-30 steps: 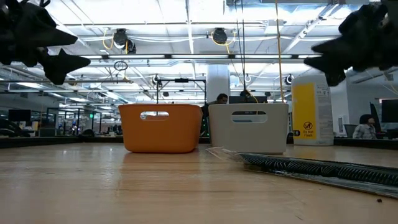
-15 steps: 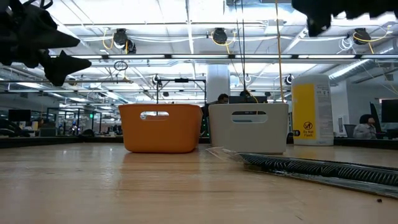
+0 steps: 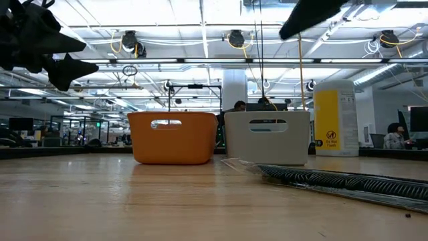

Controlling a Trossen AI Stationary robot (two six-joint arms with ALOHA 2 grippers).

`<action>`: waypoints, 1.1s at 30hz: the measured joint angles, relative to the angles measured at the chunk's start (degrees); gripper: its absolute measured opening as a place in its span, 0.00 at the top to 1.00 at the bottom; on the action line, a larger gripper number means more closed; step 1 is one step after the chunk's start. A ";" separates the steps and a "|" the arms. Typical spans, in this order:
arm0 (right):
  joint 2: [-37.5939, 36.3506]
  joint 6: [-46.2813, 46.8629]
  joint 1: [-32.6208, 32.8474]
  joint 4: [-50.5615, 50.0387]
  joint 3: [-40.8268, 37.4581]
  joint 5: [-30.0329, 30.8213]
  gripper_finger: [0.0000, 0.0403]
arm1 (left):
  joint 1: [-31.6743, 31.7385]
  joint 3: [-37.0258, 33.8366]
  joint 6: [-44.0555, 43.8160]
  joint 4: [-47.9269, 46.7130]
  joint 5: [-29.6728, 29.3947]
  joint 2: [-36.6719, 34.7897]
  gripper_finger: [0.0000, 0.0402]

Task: Pick & Place Travel size toiletries
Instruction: Put the black comb into the gray bin

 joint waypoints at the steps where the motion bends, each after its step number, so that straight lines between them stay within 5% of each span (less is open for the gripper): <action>1: 2.69 2.11 0.00 -1.99 2.52 -1.71 0.46 | 0.00 0.00 0.10 0.00 0.00 0.00 0.30; 6: 13.50 11.96 0.00 -7.94 11.98 -8.73 0.46 | 0.00 0.00 1.51 -0.02 -0.02 0.00 0.30; 13: 20.59 22.58 -0.04 -8.74 13.99 -18.25 0.50 | 0.00 0.00 2.23 -0.02 -0.04 0.00 0.30; 33: 27.04 20.66 -1.01 -6.82 14.10 -21.07 0.51 | -0.01 0.00 1.39 -0.02 -0.59 0.00 0.30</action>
